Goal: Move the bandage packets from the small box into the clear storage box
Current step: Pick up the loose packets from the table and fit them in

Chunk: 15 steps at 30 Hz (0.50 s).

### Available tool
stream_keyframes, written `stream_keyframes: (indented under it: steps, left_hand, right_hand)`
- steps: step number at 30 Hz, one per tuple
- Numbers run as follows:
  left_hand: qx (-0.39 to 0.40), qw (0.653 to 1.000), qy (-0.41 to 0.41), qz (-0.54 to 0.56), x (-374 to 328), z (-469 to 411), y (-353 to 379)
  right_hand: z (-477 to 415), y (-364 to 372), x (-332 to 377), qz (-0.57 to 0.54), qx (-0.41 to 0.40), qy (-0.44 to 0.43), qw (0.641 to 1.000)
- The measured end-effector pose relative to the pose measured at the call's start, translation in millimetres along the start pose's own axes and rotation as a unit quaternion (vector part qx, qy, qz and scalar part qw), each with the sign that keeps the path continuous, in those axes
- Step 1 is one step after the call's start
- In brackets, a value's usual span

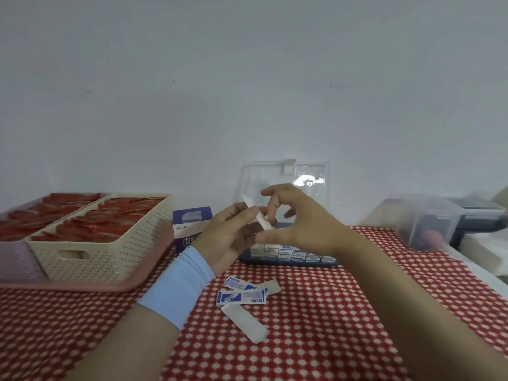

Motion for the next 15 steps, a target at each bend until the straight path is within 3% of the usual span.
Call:
stream_keyframes:
  steps: [2,9,11,15]
  left_hand:
    - [0.013,0.999,-0.036,0.013,7,3,3]
    - [0.035,0.997,-0.061,0.027,17,3,8]
    - [0.05,0.995,-0.073,0.036,18,5,9]
    - [0.041,0.996,-0.073,0.014,12,8,7]
  right_hand:
    - [2,7,6,0.069,0.041,-0.046,0.996]
    - [3,10,14,0.045,0.03,-0.093,0.994]
    - [3,9,11,0.014,0.042,-0.073,0.996]
    - [-3,-5,-2,-0.156,0.007,-0.015,0.988]
Point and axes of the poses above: each hand's wrist, its own z-axis away from the middle knuckle, its own y-axis out of the palm, x = y × z, the point moved 7 cm from there along -z, towards the middle knuckle, and after that the axes turned 4 degrees about z, right-handed, at the moved point
